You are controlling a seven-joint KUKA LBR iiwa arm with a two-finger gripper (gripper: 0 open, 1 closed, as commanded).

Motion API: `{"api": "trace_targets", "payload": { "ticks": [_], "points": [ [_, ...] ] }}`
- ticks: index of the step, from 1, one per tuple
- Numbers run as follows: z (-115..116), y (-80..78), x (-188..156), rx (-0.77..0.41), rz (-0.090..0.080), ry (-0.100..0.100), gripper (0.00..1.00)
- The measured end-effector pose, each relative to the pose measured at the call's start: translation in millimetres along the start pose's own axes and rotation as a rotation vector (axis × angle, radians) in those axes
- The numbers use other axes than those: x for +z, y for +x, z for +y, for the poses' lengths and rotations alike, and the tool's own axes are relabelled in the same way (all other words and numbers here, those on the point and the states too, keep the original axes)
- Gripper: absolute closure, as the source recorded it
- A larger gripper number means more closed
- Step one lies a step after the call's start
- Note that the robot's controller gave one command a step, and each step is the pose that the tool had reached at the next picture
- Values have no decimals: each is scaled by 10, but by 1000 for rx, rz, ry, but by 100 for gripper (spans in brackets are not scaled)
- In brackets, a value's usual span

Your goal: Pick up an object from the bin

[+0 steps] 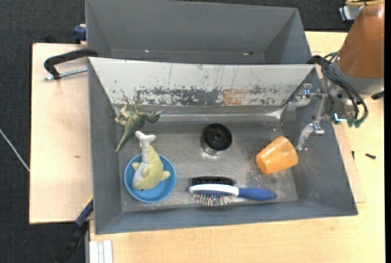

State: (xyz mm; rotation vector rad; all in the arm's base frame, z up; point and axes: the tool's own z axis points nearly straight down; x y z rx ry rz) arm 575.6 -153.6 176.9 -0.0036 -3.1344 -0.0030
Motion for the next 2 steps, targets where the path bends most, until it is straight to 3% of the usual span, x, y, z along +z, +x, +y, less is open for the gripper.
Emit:
{"api": "trace_targets", "payload": {
  "ticks": [1,2],
  "points": [
    [240,392,927,-134,0,-1,0],
    [746,143,756,-189,-16,1,0]
  ]
}}
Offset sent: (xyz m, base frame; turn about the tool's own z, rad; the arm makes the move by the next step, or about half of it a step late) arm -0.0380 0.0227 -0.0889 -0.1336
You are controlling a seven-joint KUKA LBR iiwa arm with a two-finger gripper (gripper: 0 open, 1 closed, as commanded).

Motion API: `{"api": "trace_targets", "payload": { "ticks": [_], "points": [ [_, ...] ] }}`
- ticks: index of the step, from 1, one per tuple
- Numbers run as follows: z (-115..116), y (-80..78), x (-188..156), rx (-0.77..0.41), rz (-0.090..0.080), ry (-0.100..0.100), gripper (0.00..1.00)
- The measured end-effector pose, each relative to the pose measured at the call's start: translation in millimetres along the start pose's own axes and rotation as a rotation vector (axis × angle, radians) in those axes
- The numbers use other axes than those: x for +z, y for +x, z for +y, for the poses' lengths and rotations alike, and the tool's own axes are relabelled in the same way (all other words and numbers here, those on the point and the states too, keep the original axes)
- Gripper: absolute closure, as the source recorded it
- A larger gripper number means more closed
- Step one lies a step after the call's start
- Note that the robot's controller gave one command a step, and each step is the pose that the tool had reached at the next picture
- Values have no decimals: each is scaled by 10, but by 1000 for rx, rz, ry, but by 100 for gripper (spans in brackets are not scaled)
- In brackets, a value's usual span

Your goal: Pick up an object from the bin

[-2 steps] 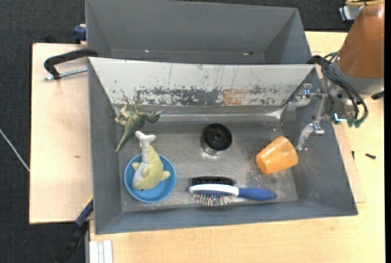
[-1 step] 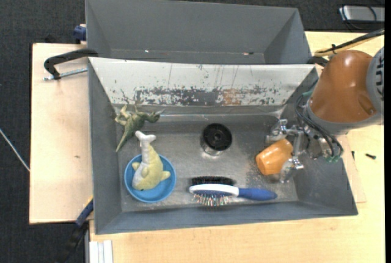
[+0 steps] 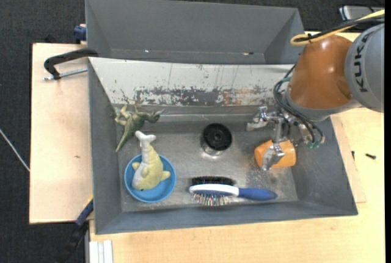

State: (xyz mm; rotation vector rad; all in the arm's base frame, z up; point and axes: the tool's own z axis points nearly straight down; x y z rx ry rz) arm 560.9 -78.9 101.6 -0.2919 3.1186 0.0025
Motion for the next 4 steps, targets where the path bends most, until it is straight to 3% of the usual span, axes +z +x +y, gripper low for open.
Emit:
{"api": "trace_targets", "payload": {
  "ticks": [1,2,3,4],
  "points": [
    [-39,117,292,-25,3,1,0],
    [-354,-10,288,129,0,0,0],
    [-533,9,273,199,2,2,0],
    [-522,4,267,198,2,2,100]
  ]
}}
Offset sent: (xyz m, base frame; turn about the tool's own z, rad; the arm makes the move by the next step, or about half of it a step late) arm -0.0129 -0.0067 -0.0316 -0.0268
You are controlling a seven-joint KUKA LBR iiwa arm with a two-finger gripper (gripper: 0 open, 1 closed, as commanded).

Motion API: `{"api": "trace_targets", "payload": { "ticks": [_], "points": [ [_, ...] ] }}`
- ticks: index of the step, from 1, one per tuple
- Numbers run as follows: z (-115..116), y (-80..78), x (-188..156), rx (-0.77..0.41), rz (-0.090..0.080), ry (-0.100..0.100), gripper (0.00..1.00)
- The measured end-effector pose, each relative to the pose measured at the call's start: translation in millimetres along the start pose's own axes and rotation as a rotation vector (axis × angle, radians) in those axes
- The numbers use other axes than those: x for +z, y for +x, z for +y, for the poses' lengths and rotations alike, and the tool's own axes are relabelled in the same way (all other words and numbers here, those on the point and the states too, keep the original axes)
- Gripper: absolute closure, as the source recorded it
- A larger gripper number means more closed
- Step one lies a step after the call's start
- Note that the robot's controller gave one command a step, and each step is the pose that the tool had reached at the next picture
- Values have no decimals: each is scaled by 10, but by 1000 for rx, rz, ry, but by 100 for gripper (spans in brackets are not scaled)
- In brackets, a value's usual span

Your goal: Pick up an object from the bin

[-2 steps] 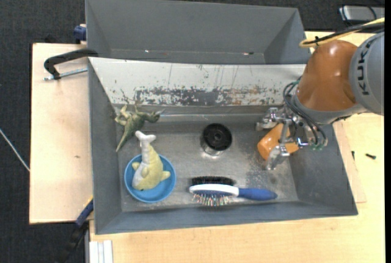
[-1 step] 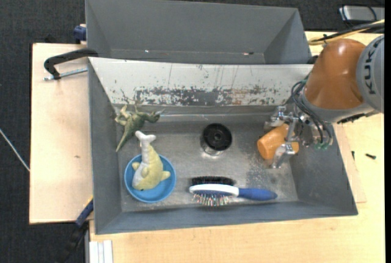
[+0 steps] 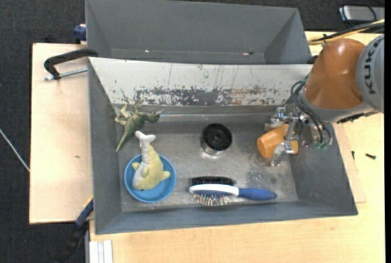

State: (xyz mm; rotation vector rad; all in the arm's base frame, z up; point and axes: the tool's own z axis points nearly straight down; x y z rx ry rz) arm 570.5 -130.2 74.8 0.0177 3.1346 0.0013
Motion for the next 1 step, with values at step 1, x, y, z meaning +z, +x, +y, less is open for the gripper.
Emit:
{"api": "trace_targets", "payload": {
  "ticks": [1],
  "points": [
    [116,114,-1578,-33,-8,3,100]
  ]
}}
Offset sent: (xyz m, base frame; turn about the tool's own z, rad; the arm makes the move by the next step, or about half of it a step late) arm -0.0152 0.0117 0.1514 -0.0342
